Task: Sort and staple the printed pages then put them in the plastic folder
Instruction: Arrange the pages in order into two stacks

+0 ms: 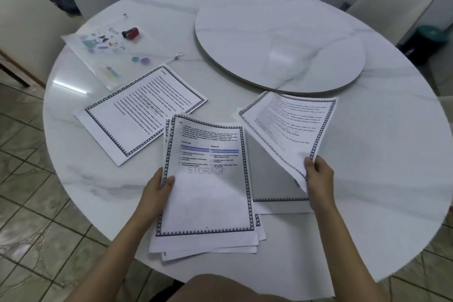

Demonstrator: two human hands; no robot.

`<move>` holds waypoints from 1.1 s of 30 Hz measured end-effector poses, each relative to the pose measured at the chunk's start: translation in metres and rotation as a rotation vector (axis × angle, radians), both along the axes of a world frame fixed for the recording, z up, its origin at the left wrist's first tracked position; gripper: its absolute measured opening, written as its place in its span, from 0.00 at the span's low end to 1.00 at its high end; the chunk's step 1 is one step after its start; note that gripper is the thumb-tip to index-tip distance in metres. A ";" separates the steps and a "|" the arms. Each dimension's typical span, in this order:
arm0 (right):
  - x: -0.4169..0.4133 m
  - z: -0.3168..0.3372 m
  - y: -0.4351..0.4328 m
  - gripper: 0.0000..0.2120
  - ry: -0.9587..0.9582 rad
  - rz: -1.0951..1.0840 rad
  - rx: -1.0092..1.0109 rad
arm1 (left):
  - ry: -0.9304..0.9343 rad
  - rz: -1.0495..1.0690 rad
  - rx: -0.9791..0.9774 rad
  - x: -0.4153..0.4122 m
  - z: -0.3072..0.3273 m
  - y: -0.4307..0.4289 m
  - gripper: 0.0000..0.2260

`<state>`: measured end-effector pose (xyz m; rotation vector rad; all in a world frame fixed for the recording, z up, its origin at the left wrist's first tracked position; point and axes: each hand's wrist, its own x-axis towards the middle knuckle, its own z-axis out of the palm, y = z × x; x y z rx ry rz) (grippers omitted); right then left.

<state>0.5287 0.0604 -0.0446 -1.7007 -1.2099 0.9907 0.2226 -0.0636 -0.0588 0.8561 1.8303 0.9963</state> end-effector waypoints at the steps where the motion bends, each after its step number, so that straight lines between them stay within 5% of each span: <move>1: -0.007 0.000 -0.007 0.09 0.014 0.032 -0.004 | -0.004 0.000 -0.003 -0.001 -0.001 0.000 0.09; 7: -0.037 -0.004 -0.039 0.09 0.094 0.216 -0.095 | -0.046 -0.012 0.005 -0.002 -0.001 0.001 0.09; 17: -0.059 -0.013 -0.055 0.08 -0.038 0.498 -0.264 | -0.148 0.016 -0.063 -0.007 -0.001 0.003 0.16; 20: -0.064 -0.013 -0.053 0.06 -0.156 0.547 -0.251 | -0.043 -0.037 -0.049 -0.005 -0.002 0.002 0.14; 26: -0.032 -0.017 -0.020 0.19 -0.485 0.216 -0.137 | 0.016 -0.061 -0.017 -0.004 -0.002 0.001 0.15; 29: -0.013 -0.022 -0.006 0.31 -0.710 0.069 -0.284 | 0.019 -0.069 -0.019 -0.004 -0.004 0.000 0.15; 33: 0.000 -0.020 0.003 0.42 -0.733 -0.107 -0.392 | 0.027 -0.075 -0.014 -0.003 -0.002 -0.001 0.15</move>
